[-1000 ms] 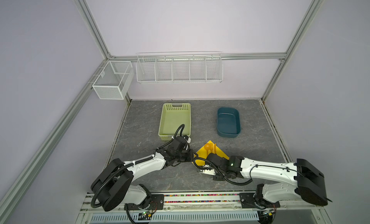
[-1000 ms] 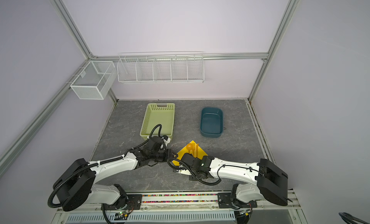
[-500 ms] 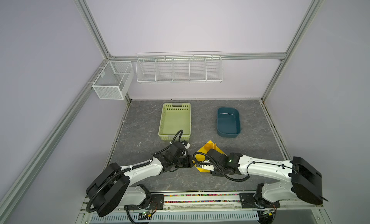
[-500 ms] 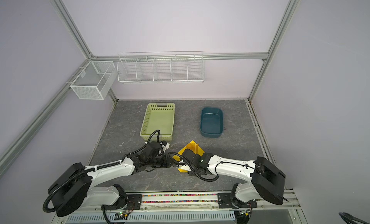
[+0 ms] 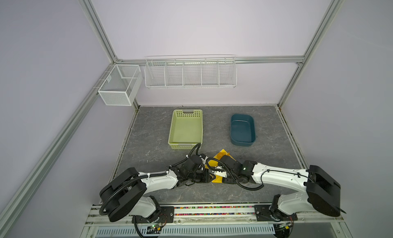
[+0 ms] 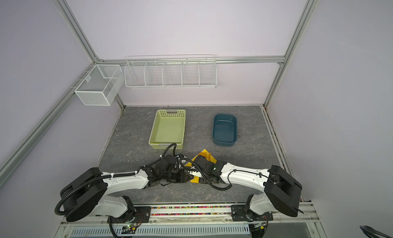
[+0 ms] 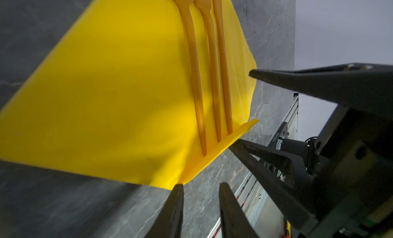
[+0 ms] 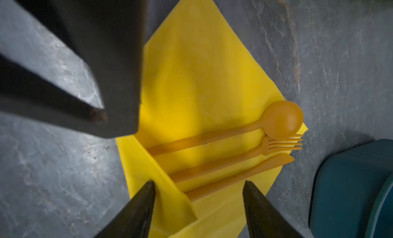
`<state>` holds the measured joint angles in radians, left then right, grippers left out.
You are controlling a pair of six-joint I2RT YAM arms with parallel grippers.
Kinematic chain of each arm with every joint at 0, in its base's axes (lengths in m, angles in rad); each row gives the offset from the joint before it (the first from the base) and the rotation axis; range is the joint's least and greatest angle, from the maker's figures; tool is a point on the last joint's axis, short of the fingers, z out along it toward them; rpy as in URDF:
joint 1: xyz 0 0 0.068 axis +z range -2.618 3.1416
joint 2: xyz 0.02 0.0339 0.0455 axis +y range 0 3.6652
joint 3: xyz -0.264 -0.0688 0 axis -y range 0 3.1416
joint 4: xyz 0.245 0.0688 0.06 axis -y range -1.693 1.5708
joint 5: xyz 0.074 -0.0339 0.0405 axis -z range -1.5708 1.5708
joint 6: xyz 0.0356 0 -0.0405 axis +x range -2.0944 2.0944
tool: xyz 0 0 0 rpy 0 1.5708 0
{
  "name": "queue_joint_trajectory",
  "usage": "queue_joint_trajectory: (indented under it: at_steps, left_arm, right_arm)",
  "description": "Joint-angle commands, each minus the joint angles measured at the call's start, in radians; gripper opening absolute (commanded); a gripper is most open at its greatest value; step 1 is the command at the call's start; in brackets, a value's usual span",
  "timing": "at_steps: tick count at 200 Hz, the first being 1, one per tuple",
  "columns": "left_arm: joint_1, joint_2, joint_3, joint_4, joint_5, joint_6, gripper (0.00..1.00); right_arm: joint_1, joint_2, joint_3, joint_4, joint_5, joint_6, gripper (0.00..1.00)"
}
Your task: Place the utensils on the paper napkin and roll it up
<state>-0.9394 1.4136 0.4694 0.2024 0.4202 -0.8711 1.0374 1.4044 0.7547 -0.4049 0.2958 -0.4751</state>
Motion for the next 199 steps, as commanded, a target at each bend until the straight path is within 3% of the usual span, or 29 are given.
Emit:
queue_joint_trajectory:
  at_steps: [1,199]
  left_arm:
    - [-0.010,0.026,-0.015,0.088,0.009,-0.046,0.27]
    - [-0.055,0.173,-0.024,0.254,0.026,-0.140,0.13]
  right_arm:
    - [-0.014,-0.018,-0.025,0.031,0.028,0.010,0.72]
    - [-0.038,0.034,-0.041,0.093,0.019,0.064,0.73]
